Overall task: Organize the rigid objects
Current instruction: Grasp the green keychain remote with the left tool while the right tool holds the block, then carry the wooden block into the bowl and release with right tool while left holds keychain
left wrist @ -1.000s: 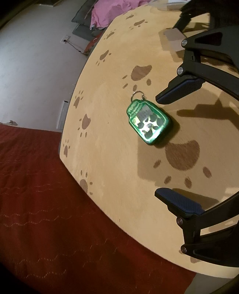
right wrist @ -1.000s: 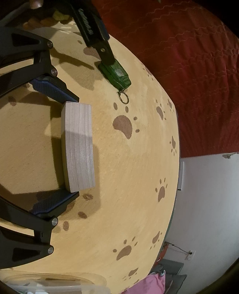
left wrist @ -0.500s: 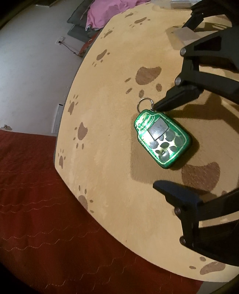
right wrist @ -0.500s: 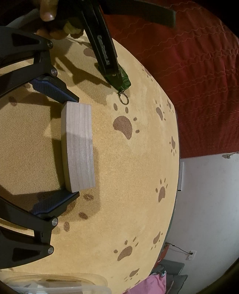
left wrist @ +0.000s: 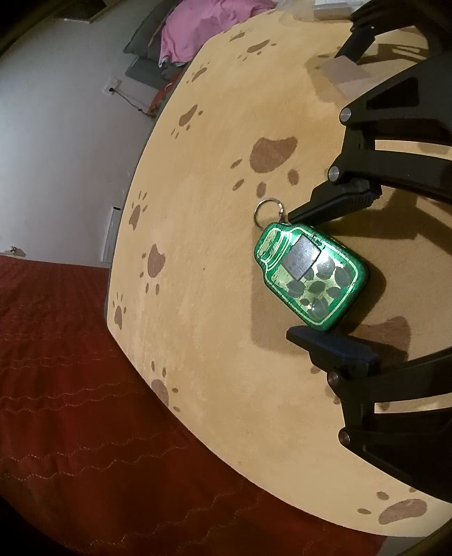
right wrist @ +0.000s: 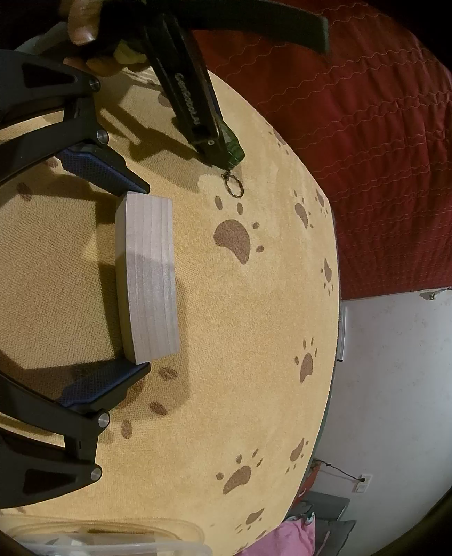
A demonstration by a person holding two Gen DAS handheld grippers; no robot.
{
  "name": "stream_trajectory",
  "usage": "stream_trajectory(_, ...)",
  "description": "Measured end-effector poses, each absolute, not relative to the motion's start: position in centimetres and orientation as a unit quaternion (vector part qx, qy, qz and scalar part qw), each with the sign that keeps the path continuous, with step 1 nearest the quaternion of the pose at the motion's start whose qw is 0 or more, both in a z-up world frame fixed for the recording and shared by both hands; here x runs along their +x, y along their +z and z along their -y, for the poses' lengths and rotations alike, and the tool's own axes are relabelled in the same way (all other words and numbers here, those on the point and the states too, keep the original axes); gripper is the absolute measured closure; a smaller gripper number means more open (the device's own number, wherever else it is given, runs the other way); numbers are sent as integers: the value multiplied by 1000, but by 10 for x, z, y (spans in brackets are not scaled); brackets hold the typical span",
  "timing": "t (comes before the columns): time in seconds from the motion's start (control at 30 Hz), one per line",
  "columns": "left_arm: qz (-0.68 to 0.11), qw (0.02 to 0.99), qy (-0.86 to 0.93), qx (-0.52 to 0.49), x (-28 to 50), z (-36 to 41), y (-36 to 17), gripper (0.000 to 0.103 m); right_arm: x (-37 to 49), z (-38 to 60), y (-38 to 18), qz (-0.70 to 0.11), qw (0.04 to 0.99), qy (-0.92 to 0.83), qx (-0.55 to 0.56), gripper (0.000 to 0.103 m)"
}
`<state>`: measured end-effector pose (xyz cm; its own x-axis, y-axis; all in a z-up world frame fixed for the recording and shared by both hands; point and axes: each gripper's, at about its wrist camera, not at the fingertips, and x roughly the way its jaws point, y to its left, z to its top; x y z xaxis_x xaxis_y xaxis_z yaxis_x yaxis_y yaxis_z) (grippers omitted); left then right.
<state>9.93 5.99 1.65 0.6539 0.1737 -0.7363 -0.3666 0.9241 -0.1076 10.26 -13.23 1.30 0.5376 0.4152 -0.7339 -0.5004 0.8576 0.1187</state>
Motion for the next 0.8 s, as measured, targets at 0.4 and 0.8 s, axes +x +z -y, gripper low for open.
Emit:
stream_trajectory(0.4, -365, 908, 167, -121, 57, -54, 27, 43, 97, 135, 16, -395, 879, 264, -50, 10)
stream_trajectory(0.8, -359, 908, 174, -128, 19, -49, 28, 43, 72, 145, 27, -379, 883, 272, -51, 10)
